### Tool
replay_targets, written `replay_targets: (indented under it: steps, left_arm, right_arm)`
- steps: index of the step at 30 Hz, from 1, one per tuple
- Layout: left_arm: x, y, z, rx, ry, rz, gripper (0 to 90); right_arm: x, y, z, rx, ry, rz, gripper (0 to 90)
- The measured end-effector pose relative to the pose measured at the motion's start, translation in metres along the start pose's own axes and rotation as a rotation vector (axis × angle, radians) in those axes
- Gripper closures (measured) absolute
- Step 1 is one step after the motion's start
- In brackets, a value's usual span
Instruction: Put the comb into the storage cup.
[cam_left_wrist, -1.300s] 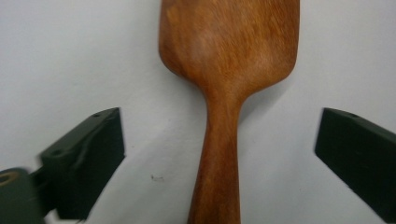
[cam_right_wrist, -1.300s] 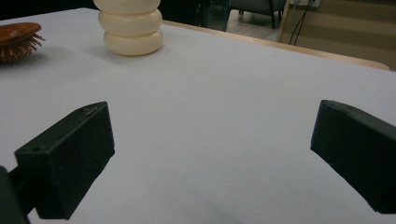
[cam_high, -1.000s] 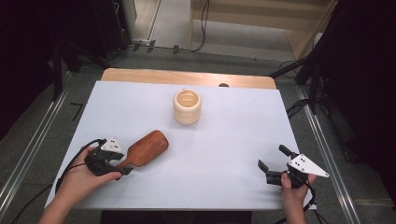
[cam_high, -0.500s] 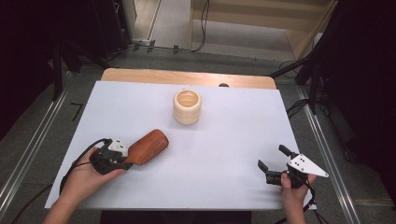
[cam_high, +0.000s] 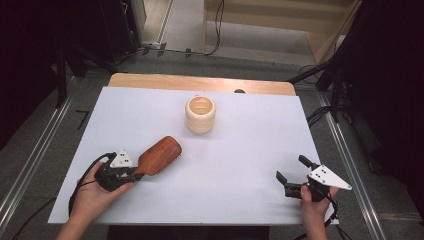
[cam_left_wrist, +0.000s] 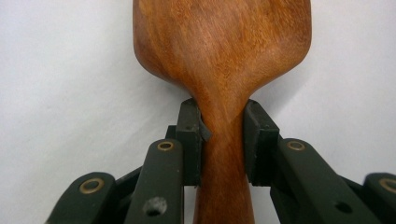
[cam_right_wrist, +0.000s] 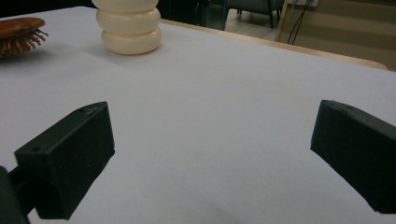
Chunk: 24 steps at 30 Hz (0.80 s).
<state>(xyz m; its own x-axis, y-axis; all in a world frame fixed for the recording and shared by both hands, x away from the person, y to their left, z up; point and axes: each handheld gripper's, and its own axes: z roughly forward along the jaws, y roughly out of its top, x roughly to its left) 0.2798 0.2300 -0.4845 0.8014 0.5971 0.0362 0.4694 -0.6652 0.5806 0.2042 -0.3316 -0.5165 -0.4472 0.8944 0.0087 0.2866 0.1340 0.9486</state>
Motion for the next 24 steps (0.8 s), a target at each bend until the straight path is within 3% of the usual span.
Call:
replay_targets:
  steps: [7,15,17,24]
  left_arm:
    - [-0.004,0.004,-0.002,-0.065,0.003,-0.010,72.2]
    - [-0.009,0.010,-0.006,-0.179,0.051,-0.028,72.2]
    - [-0.009,0.012,-0.007,-0.186,0.048,-0.036,72.2]
    - [-0.012,0.019,-0.011,-0.215,0.071,-0.034,72.2]
  right_arm:
    - [0.000,0.000,-0.001,-0.002,0.001,-0.002,0.0]
    - [0.004,0.002,-0.001,0.008,-0.014,-0.021,0.0]
    - [0.005,0.003,-0.002,0.011,-0.030,-0.025,0.0]
    - [0.004,0.008,-0.004,0.004,0.003,0.003,0.0]
